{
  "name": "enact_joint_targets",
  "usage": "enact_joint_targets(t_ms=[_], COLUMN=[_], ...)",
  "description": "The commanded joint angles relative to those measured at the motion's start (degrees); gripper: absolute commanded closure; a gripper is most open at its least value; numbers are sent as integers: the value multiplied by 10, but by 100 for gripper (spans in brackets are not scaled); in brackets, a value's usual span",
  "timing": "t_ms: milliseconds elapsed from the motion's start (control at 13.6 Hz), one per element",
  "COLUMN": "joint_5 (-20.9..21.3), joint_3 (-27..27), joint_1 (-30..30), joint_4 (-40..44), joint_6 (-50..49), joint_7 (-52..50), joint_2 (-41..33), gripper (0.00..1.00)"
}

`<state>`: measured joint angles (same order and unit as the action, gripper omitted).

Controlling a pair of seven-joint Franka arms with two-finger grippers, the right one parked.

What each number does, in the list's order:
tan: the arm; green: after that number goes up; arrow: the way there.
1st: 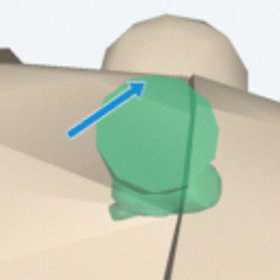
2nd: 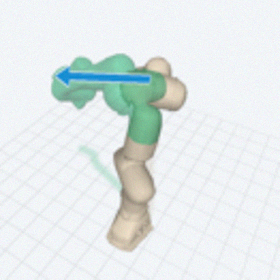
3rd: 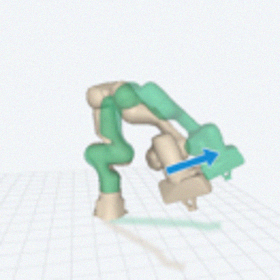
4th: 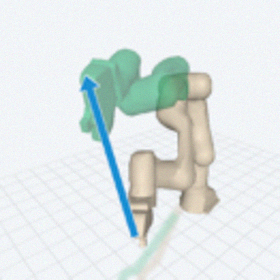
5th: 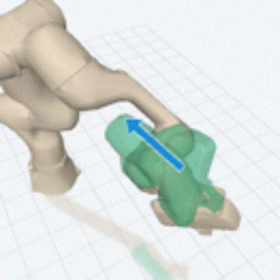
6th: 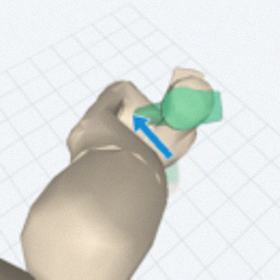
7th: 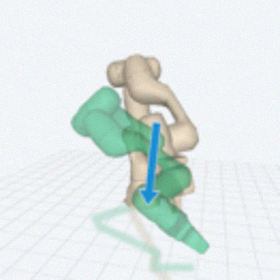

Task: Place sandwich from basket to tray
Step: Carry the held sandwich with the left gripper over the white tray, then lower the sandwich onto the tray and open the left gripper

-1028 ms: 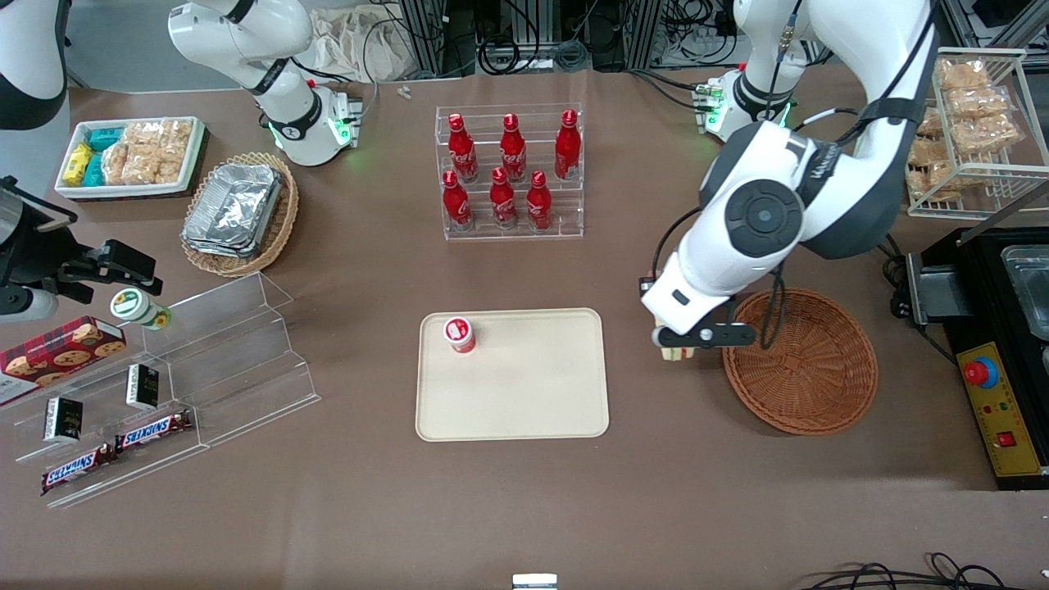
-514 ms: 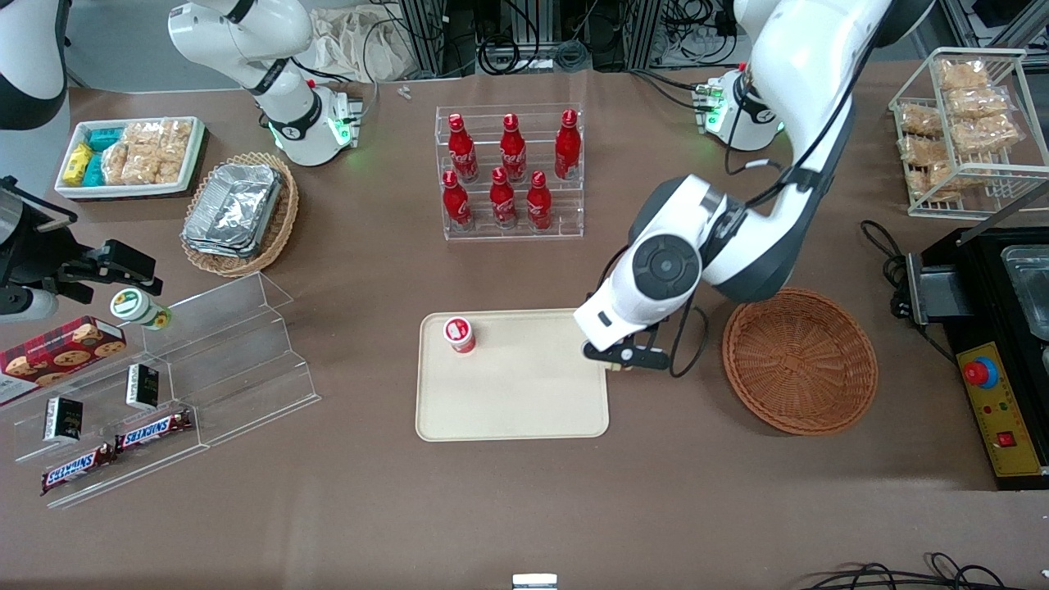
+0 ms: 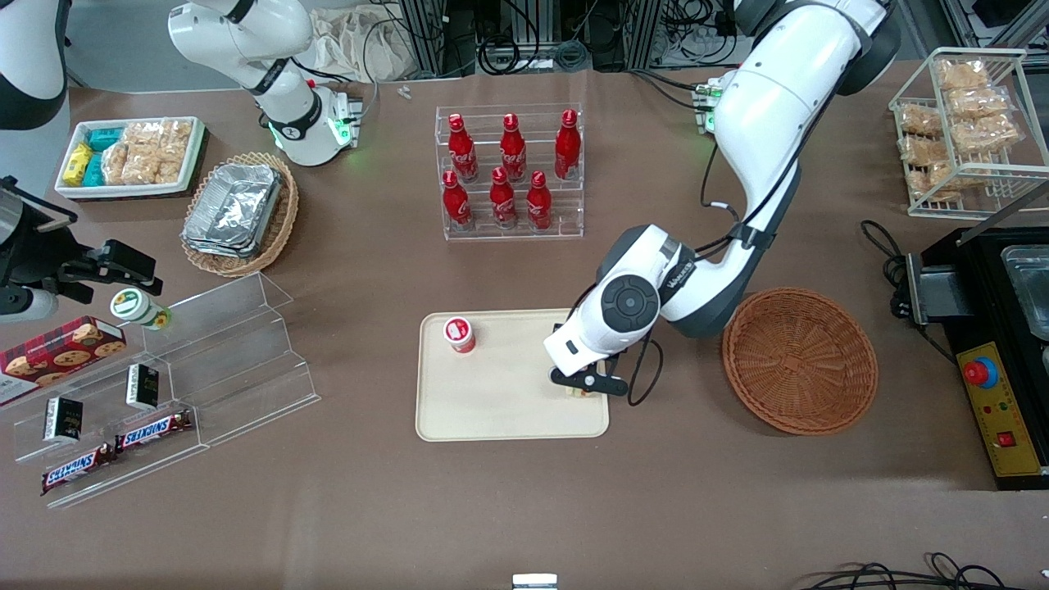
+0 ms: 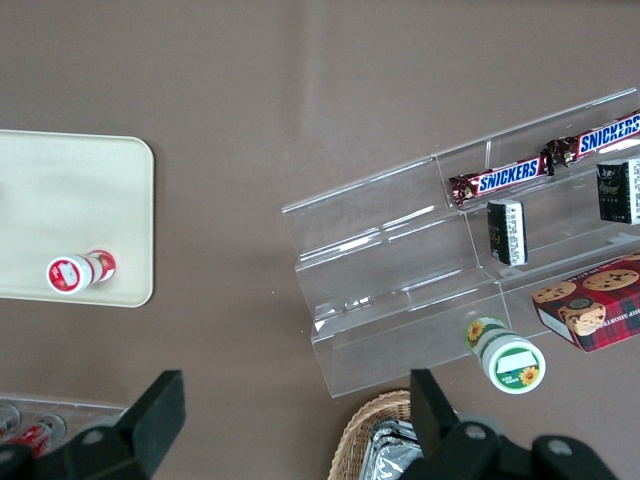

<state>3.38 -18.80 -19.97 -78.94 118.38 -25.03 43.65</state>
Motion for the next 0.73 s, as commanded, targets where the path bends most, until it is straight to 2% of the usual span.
enact_joint_targets(t_ms=[0, 147, 220, 294, 367, 661], joint_5=[10, 11, 13, 14, 14, 14], joint_3=[6, 6, 6, 6, 6, 6], joint_1=[-8, -8, -7, -7, -7, 0], joint_4=[23, 23, 23, 22, 22, 22], joint_6=[-1, 2, 1, 2, 1, -18], joint_7=[-3, -4, -7, -18, -24, -35], joint_2=[17, 22, 24, 25, 25, 14], gripper=[89, 80, 60, 7, 1, 0])
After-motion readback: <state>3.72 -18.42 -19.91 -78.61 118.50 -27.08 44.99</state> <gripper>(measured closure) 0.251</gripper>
